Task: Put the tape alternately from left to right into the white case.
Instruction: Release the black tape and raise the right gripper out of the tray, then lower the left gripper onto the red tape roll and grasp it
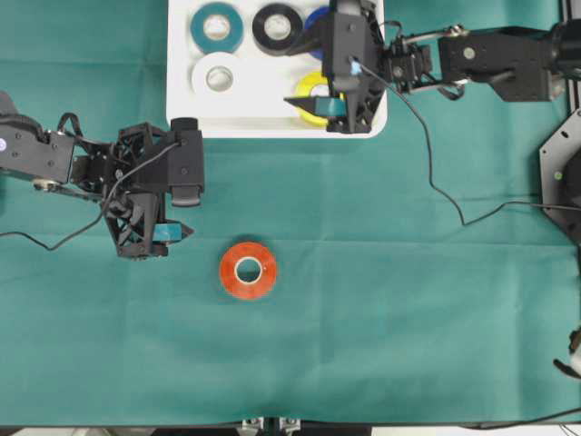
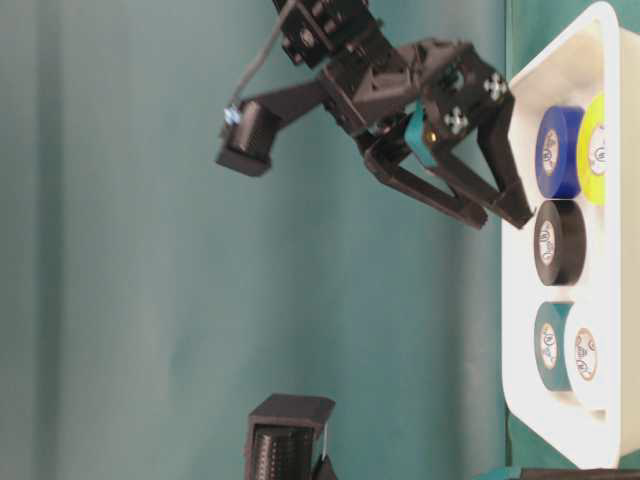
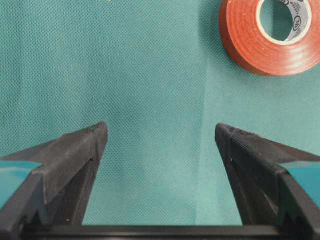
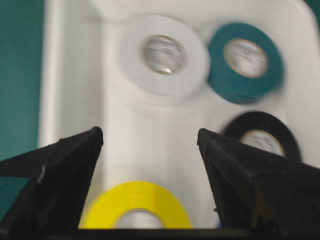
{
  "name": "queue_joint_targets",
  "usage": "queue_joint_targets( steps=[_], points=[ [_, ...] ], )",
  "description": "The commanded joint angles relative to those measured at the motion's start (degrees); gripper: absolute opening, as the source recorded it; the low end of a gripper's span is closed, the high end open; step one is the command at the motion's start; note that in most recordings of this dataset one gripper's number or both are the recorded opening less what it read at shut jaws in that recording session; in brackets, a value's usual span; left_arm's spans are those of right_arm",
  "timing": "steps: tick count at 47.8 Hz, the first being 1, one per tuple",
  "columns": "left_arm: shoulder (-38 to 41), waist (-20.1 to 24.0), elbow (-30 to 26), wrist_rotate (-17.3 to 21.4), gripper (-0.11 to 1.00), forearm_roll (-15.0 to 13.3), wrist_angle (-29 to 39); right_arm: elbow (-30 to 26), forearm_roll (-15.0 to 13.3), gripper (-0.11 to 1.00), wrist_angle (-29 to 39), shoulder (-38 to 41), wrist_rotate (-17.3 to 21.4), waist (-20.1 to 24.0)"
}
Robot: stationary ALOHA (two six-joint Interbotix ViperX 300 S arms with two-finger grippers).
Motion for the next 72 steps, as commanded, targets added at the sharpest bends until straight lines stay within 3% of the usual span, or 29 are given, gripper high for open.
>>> queue_joint_targets(
  steps=[1, 32, 64, 72],
  points=[
    [-0.88, -0.18, -1.05, -0.09, 0.82, -0.18, -0.26, 0.35, 0.0, 0.84, -0.97, -2.64, 0.18, 1.93],
    [-0.79, -0.18, -1.49, -0.09, 0.82, -0.18, -0.26, 6.33, 0.18, 0.84, -2.29, -5.8, 3.16, 11.78],
    [-0.79, -0.18, -1.41, -0.26, 0.82, -0.26, -0.26, 8.0, 0.26, 0.84, -2.81, -5.98, 3.34, 13.01],
    [-0.62, -0.26, -1.85, -4.75, 0.82, -0.26, -0.53, 8.0, 0.26, 0.84, -2.81, -5.98, 3.34, 12.92]
  ],
)
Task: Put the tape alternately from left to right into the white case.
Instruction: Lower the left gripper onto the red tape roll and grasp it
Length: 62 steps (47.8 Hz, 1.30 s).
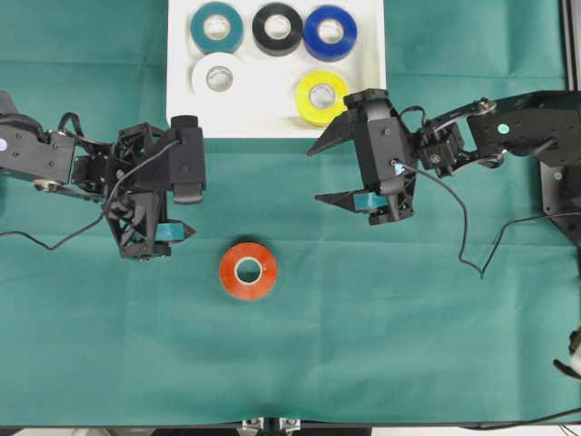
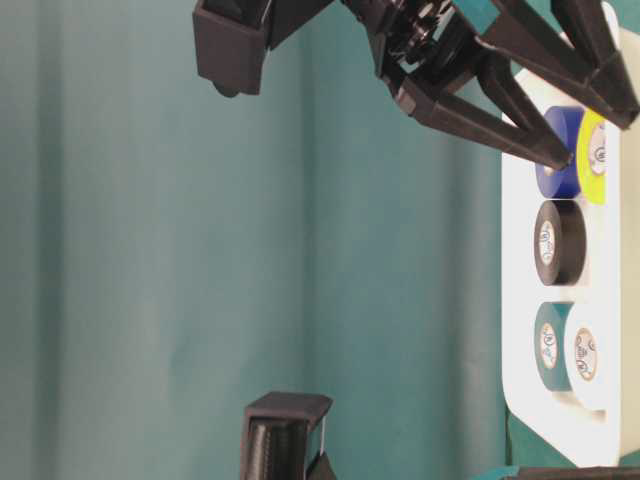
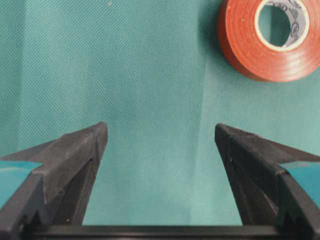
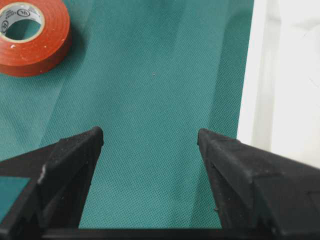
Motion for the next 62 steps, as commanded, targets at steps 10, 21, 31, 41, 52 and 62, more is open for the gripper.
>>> queue_joint_targets(
  steps=[10, 21, 31, 41, 52, 62],
  points=[
    [-0.62, -0.79, -1.93, -8.26, 0.82, -0.18, -0.79, -0.18, 0.18, 0.84, -0.44, -1.32, 0.09, 0.26],
    [-0.26, -2.55, -3.6, -11.6, 0.82, -0.18, -2.29, 0.09, 0.18, 0.84, -0.44, -1.41, 0.09, 0.26],
    [4.57, -3.25, -7.47, -13.71, 0.82, -0.26, -0.97, 0.26, 0.18, 0.84, -0.44, -1.41, 0.0, 0.18],
    [7.29, -3.43, -11.07, -19.69, 0.82, -0.18, 3.16, 0.44, 0.18, 0.84, -0.44, -1.32, 0.0, 0.26],
    [9.05, -4.22, -12.13, -22.85, 0.82, -0.26, 3.6, 0.88, 0.18, 0.84, -0.44, -1.32, 0.0, 0.26],
    [11.25, -4.83, -14.59, -23.12, 0.82, -0.18, 3.43, 1.58, 0.18, 0.84, -0.44, -1.32, -0.09, 0.26]
  ],
)
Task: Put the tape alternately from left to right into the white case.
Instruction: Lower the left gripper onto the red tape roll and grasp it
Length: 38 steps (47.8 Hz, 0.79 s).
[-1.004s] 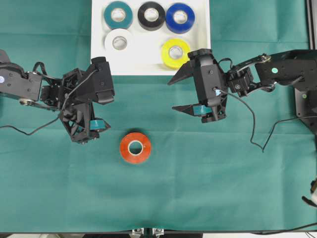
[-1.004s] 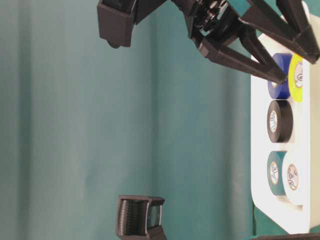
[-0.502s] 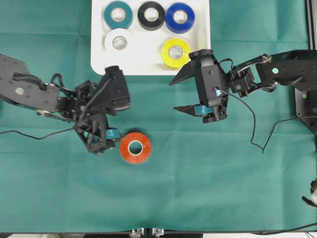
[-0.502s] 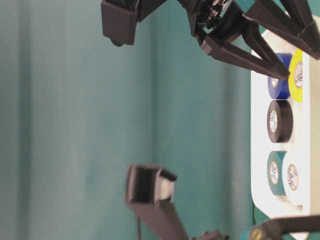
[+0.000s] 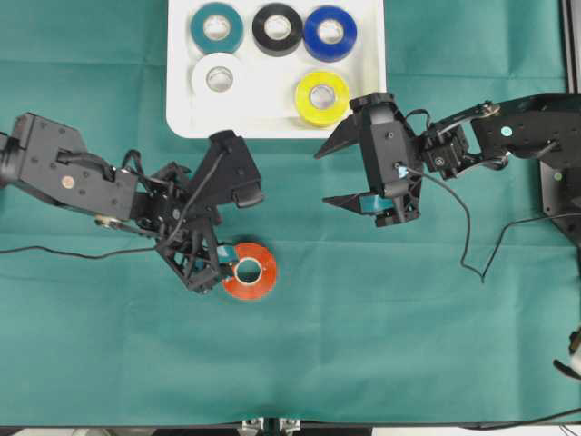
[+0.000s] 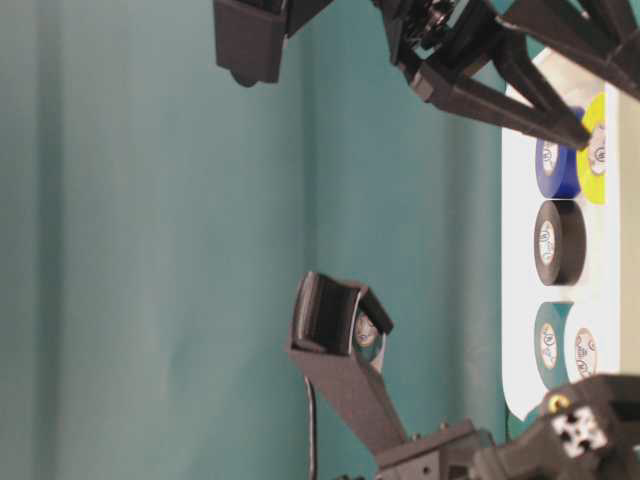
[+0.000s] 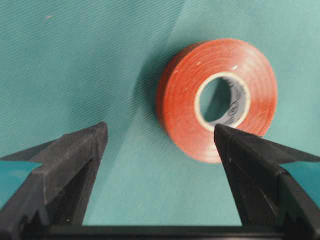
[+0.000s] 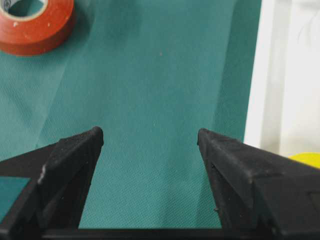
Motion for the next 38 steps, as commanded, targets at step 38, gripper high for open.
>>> queue_joint_targets(
  steps=[38],
  points=[
    [4.66, -0.26, -3.87, 0.09, 0.82, 0.0, 0.09, -0.35, 0.18, 0.84, -1.05, -1.32, -0.09, 0.18]
  ],
)
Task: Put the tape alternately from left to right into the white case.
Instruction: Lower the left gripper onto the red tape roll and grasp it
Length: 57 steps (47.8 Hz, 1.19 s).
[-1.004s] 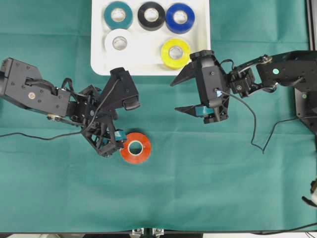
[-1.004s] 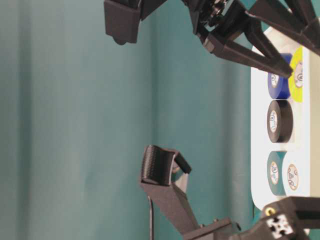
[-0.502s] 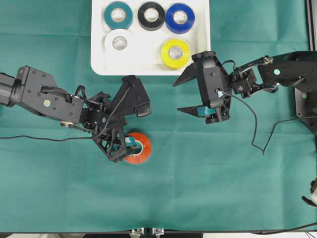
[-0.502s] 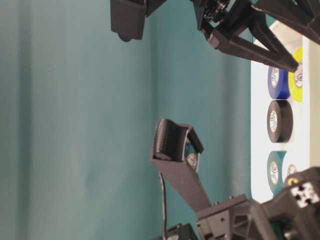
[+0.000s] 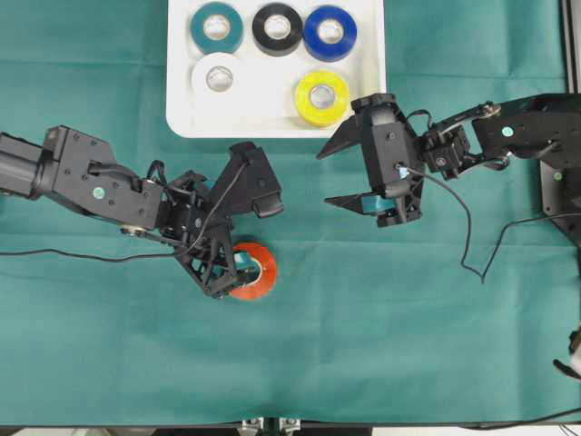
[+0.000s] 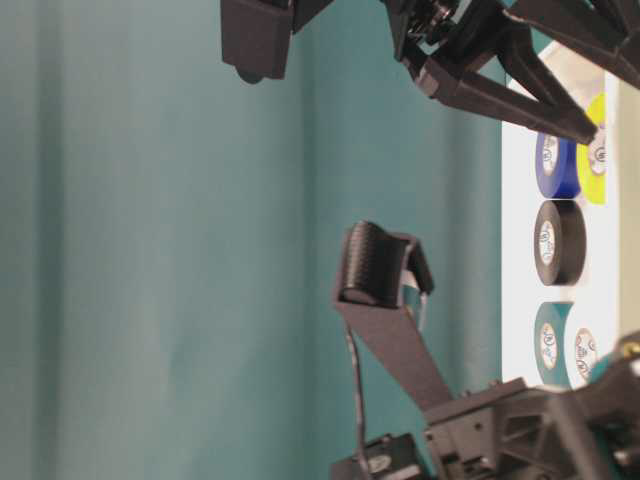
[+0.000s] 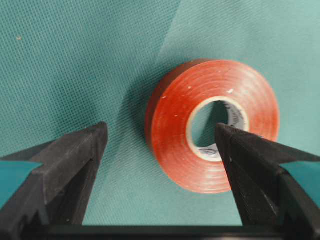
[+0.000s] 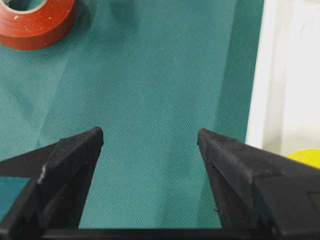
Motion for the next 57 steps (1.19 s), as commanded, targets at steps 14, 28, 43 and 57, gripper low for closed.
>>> queue_joint_targets(
  steps=[14, 28, 43, 57],
  points=[
    [0.88, -0.09, -0.7, 0.09, 0.82, 0.0, -0.18, -0.7, 0.18, 0.84, -0.79, -1.32, -0.09, 0.26],
    [2.2, -0.09, -0.7, 0.0, 0.82, 0.0, -0.18, -0.62, 0.18, 0.84, -0.79, -1.32, -0.09, 0.26],
    [1.85, -0.09, -1.05, 0.0, 0.6, 0.0, -0.09, -0.62, 0.18, 0.84, -0.79, -1.32, -0.09, 0.18],
    [1.23, -0.09, -1.23, 0.09, -0.03, 0.0, 0.0, -0.7, 0.18, 0.84, -0.79, -1.32, -0.09, 0.26]
  ],
)
